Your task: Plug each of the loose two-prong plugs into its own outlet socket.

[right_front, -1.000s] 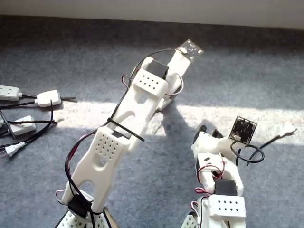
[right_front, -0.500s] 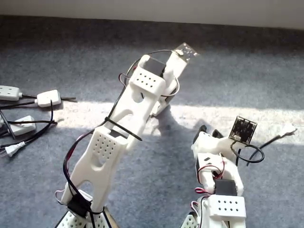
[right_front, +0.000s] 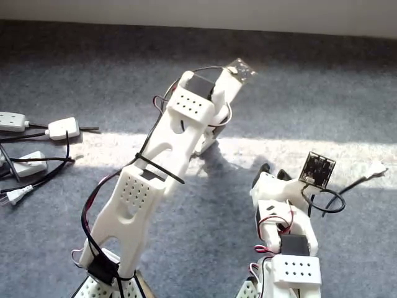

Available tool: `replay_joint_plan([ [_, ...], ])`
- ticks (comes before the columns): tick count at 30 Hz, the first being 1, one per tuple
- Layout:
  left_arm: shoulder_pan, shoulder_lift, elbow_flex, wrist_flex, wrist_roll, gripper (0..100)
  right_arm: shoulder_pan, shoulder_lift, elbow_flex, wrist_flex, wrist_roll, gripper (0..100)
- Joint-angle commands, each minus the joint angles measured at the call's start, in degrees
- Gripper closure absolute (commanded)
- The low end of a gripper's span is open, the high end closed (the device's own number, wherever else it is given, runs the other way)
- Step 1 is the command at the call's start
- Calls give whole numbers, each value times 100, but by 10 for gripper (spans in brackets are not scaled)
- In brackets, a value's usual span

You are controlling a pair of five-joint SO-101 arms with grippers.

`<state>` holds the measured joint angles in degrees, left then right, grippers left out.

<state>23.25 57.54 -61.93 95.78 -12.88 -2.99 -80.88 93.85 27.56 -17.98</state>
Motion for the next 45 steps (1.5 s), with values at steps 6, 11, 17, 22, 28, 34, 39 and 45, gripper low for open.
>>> replay_joint_plan([
  [6,-75,470,22,-264,-114,993,-22,-22,-31,-127,-9,846],
  [11,-119,462,13,299,-132,993,-22,-22,-31,-127,-9,846],
  [17,-303,418,716,554,-114,993,-22,-22,-31,-127,-9,846],
  [22,-382,347,989,554,-62,993,-22,-22,-31,-127,-9,846],
  [28,-57,-708,1710,563,132,993,-22,-22,-31,-127,-9,846],
  [34,4,-1851,3538,554,132,993,-22,-22,-31,-145,-9,846],
  [39,-171,-2615,4470,325,105,993,-31,-22,-22,-207,-18,846],
  [45,-145,-2967,5604,-378,132,993,-22,-22,-22,-207,-18,846],
])
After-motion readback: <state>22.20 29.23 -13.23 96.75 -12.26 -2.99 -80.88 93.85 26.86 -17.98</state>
